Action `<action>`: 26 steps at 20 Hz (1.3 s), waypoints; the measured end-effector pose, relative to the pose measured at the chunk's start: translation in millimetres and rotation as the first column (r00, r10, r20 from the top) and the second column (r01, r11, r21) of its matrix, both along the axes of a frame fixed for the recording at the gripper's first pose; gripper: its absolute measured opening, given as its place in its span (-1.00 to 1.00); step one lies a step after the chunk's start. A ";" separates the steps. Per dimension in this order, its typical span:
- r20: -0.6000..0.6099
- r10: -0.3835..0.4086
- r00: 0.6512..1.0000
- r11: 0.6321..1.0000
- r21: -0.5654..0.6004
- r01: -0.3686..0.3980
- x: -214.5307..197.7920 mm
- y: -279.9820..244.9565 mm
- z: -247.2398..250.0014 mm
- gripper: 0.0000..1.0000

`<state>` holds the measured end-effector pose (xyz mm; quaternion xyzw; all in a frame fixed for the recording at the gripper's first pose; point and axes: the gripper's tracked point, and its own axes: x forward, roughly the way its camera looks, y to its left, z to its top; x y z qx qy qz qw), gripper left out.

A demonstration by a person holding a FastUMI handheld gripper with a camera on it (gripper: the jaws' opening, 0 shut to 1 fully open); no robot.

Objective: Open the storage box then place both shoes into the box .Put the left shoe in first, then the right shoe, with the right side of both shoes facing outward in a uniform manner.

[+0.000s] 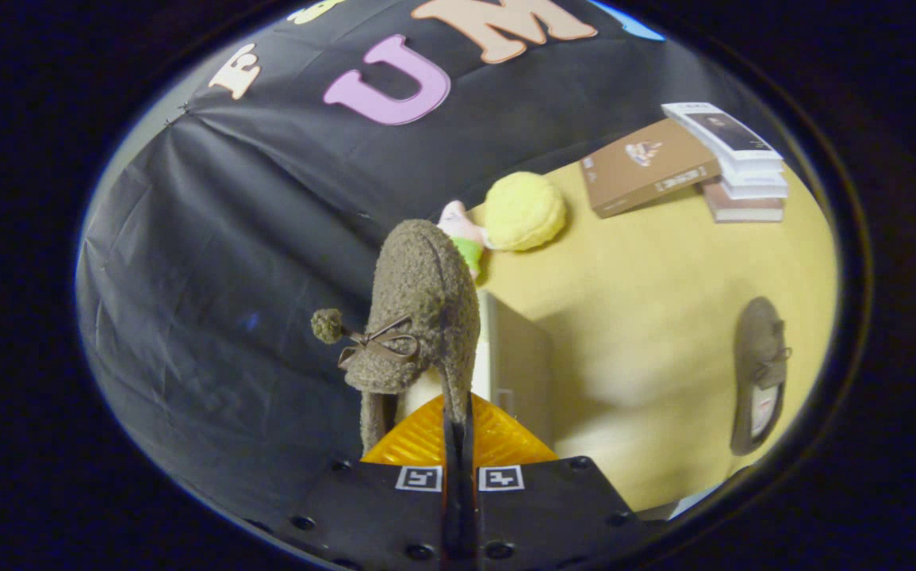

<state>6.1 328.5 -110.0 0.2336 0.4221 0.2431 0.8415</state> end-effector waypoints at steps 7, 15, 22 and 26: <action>-0.069 0.052 0.996 0.996 -0.071 -0.057 -2.4 77.3 -54.0 -0.94; -0.122 0.046 0.992 0.984 -0.168 -0.066 -8.4 107.1 -111.1 -0.94; -0.186 0.030 0.982 0.971 -0.228 -0.073 -11.7 111.6 -150.2 -0.93; -0.172 0.012 0.985 0.950 -0.306 -0.065 -4.4 107.1 -162.5 -0.93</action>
